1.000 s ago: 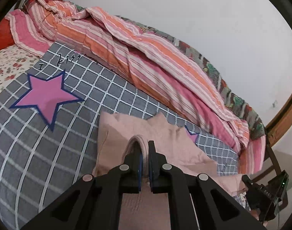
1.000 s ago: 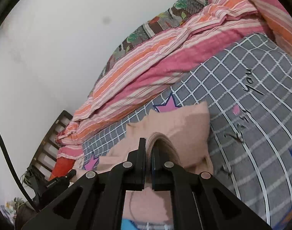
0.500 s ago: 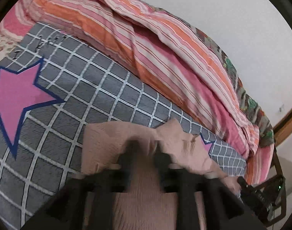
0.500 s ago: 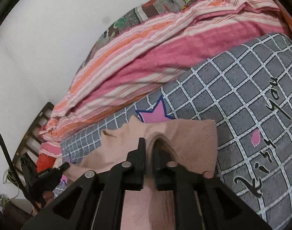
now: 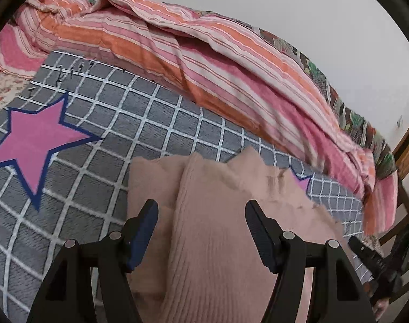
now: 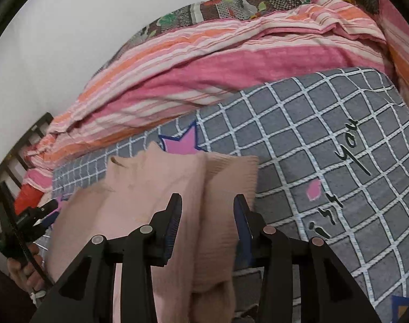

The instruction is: Fold small clothes

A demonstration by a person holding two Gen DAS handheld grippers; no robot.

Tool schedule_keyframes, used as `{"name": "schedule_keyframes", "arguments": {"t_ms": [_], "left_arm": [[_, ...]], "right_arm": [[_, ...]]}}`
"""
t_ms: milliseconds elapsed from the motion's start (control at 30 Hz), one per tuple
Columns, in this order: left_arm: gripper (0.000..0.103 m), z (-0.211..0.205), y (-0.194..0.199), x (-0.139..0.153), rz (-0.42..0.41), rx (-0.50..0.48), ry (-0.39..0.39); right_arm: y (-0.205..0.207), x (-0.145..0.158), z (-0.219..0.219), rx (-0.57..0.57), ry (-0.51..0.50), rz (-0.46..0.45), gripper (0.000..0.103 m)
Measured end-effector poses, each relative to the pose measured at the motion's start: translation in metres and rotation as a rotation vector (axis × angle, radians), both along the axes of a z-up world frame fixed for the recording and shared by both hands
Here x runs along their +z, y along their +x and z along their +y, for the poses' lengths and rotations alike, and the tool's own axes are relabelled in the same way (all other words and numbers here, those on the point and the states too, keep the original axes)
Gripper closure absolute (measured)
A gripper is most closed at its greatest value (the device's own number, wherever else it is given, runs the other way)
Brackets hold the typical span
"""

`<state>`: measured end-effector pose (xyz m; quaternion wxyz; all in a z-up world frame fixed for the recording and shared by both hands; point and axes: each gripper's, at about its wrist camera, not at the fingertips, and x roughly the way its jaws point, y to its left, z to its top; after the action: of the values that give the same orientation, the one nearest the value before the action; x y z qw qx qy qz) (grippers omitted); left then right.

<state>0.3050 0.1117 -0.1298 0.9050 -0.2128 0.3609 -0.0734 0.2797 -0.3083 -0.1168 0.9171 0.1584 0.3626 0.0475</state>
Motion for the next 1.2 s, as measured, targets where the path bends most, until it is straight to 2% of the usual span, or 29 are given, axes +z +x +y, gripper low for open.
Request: {"name": "schedule_keyframes", "arguments": {"t_ms": [133, 267, 400, 633, 733, 833, 1033, 1200], "left_arm": [[0.038, 0.007, -0.013, -0.004, 0.009, 0.017, 0.001], [0.038, 0.018, -0.027, -0.008, 0.025, 0.018, -0.025], [0.038, 0.021, -0.042, -0.01, 0.033, 0.013, -0.017], [0.038, 0.029, -0.089, -0.014, 0.024, -0.002, -0.059], [0.036, 0.032, -0.108, -0.018, 0.015, -0.014, -0.096], [0.035, 0.03, -0.123, -0.027, 0.035, -0.017, -0.085], [0.035, 0.03, -0.148, -0.033, 0.012, -0.057, -0.147], [0.035, 0.022, -0.14, -0.039, 0.015, -0.085, -0.235]], "right_arm": [[-0.006, -0.002, -0.001, 0.016, 0.002, 0.024, 0.063], [-0.02, 0.004, 0.001, 0.018, -0.011, 0.002, 0.063], [-0.036, 0.008, 0.003, 0.037, 0.003, -0.013, 0.063], [-0.075, -0.003, 0.004, 0.043, 0.039, 0.009, 0.062], [-0.091, -0.007, 0.004, 0.046, 0.04, 0.019, 0.055], [-0.108, -0.01, 0.006, 0.045, 0.012, 0.018, 0.051], [-0.126, -0.019, 0.014, 0.123, 0.057, 0.041, 0.051], [-0.121, -0.032, 0.024, 0.154, 0.123, 0.066, 0.05]]}}
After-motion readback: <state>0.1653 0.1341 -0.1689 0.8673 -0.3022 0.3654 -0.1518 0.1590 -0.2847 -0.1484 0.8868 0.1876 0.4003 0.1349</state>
